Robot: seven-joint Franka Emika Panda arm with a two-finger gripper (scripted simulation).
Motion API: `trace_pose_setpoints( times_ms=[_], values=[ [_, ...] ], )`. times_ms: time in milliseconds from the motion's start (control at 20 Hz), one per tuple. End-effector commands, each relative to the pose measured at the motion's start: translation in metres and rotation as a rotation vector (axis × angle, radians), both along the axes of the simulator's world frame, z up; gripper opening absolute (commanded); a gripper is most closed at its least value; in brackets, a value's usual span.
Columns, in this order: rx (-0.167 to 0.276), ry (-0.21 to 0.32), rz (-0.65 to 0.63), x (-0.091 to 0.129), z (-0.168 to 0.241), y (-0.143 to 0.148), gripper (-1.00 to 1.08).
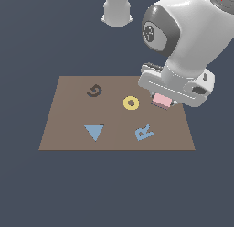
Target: Insert a designated object into the corresponding slot on a board.
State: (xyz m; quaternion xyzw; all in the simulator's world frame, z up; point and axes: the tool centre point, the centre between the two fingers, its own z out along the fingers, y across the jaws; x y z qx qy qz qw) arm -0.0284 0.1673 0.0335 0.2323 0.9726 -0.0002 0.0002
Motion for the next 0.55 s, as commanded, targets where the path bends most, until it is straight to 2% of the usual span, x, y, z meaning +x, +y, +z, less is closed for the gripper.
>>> trace_pose_setpoints(
  times_ms=[0,50,500],
  values=[
    [0.0,-0.001,0.001,0.0003,-0.0027,0.0001,-1.0],
    [0.0,-0.001,0.001,0.0003,-0.0027,0.0001,1.0],
    [0.0,-0.001,0.001,0.0003,-0.0027,0.0001,1.0]
  ],
)
